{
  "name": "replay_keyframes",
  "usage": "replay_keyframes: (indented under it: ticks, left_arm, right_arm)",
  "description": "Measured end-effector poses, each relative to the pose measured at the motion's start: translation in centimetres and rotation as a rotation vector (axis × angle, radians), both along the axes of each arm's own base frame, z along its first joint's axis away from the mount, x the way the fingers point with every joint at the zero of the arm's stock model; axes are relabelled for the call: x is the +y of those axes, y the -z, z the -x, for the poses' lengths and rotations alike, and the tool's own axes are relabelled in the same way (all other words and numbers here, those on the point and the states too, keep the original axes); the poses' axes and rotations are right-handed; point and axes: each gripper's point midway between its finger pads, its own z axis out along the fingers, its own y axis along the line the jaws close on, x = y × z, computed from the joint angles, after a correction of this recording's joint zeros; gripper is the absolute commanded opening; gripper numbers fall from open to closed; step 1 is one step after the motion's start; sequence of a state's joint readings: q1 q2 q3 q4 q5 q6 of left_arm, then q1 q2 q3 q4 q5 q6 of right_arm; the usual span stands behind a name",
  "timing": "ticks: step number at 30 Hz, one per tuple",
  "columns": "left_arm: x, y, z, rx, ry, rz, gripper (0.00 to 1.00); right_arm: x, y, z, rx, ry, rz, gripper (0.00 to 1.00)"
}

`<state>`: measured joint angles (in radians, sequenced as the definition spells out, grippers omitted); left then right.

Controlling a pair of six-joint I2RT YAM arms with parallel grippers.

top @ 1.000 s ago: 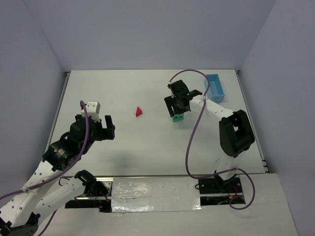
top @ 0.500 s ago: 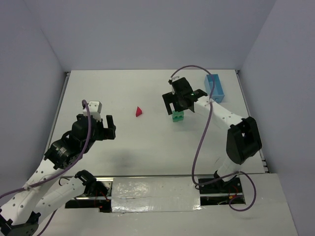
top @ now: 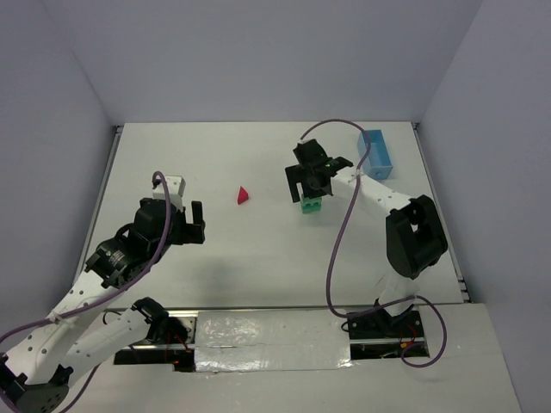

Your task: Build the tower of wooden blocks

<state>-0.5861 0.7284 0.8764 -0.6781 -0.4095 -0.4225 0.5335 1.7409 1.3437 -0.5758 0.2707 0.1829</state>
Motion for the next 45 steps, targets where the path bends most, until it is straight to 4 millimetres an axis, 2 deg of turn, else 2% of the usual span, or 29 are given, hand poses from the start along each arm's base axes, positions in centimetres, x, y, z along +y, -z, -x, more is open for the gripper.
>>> replay_keyframes:
  ticks: [9,15,22,30,45]
  left_arm:
    - [0.0,0.3,-0.1,0.01,-0.004,-0.011,0.99]
    - [0.0,0.3,-0.1,0.01,-0.004,-0.01,1.0]
    - [0.0,0.3,-0.1,0.01,-0.003,-0.01,1.0]
    - [0.0,0.1,-0.1,0.004,-0.002,-0.006,0.99]
    - [-0.1,-0.1,0.1,-0.004,0.008,0.006,1.0]
  right_arm:
    - [-0.2,0.5,0.3,0.013,0.029,-0.001,1.0]
    - [-0.5,1.9,0.2,0.035,0.05,0.027,1.0]
    - [-0.6,2.1,-0.1,0.029,0.054,0.033,1.0]
    - [-0.3,3.6,-0.2,0.052,0.035,0.045,1.0]
    - [-0.4,3.9,-0.4,0.049,0.008,0.064,1.0]
